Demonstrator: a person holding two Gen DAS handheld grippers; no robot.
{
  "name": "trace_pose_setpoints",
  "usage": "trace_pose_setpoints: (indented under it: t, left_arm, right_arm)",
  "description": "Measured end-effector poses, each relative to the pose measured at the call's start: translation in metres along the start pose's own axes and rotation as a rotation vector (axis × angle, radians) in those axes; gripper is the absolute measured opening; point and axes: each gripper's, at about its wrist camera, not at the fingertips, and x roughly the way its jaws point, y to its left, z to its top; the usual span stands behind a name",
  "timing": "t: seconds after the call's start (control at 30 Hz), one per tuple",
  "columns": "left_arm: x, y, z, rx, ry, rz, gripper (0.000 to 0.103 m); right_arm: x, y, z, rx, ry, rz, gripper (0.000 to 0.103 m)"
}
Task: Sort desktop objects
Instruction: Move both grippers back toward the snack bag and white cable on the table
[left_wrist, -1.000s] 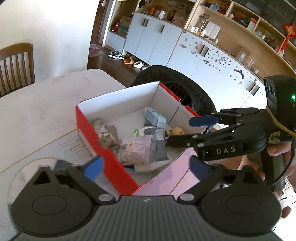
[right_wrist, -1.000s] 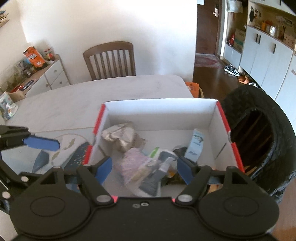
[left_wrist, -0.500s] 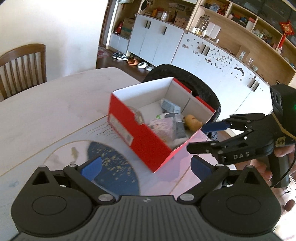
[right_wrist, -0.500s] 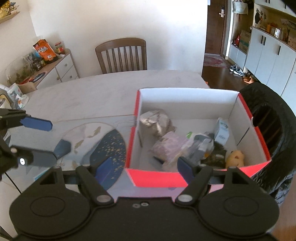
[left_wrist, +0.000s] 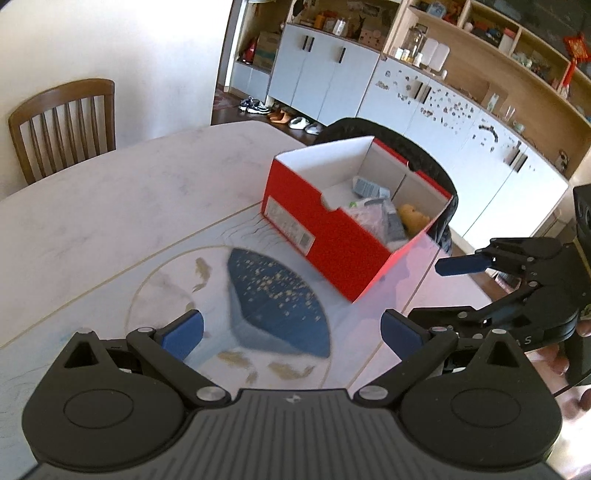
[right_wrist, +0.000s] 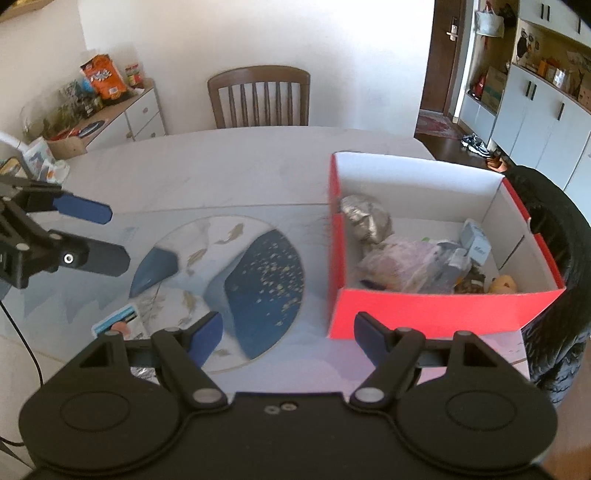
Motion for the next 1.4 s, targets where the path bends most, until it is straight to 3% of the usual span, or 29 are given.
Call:
trace_pose_setpoints:
  t: [0.5, 1.0, 1.2, 1.4]
  left_arm:
    - [-0.006, 0.022, -0.042, 0.018, 0.043, -0.006, 0.103]
    - [-0.006, 0.024, -0.099, 0.124, 0.106, -0.046, 0.102]
    - [0.003, 0.032, -0.126, 0.157, 0.181, -0.024, 0.102]
    - [0.02, 0.042, -0.139, 0.177, 0.204, 0.026, 0.099]
  right_arm:
    - [0.006, 0.052, -0.022, -0.027, 0.028, -0.007, 0.078]
    - [0.012, 0.063, -0.027, -0.016, 0.049, -0.017, 0.078]
    - [0.014, 0.063, -0.03, -0.008, 0.058, -0.016, 0.078]
    - [0.016, 0.062, -0.034, 0.004, 0.07, -0.013, 0.078]
